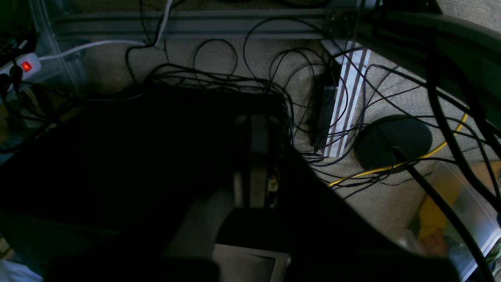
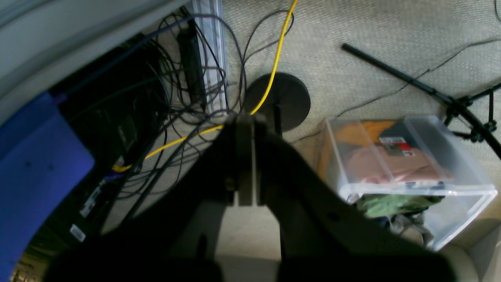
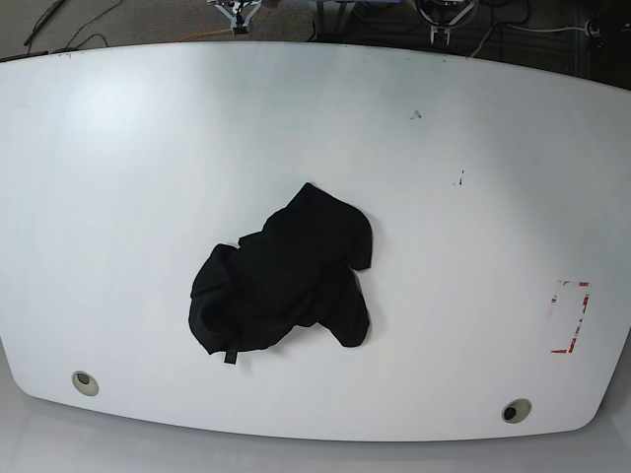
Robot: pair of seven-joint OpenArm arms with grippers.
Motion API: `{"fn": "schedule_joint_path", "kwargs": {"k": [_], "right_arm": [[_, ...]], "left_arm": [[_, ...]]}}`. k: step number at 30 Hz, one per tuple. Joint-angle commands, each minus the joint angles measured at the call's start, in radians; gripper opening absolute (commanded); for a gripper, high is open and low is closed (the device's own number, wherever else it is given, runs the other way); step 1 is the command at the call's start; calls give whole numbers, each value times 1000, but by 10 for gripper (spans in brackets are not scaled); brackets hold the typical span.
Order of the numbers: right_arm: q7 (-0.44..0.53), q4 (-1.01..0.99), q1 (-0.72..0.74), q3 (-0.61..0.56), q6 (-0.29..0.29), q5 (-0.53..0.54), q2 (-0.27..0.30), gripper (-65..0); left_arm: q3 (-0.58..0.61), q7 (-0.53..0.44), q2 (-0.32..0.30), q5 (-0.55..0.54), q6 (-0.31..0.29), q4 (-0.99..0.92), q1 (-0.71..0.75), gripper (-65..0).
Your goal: Layout the t-shirt on the table in an organized manner, then fold the t-shirt properly
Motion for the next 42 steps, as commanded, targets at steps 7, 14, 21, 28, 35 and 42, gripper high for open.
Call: {"fn": "schedule_joint_path", "kwargs": {"k": [7,14,21,28,35,42], "right_arm": [[0,6,-6,0,5,0,3,-650],[-3,5,-11,0,6,0,3,-650],[1,9,-14,0,4,-1,4,-650],[0,5,-11,-1,4,-1,2,-650],[5,8,-12,-2,4,-1,3,-650],[2,11,-15,0,4,-1,3,-650]], "left_arm": [[11,-4,-3,5,5,0,7,-650],[26,-4,-8,6,5,-3,7,-649],[22,-4,-10,0,0,-5,6,-649],[13,-3,-5,0,-3,-2,3,-650],[18,-6,-2,2,-13,-1,5,-646],[17,-3,-5,13,-13,-3,8,-647]]}}
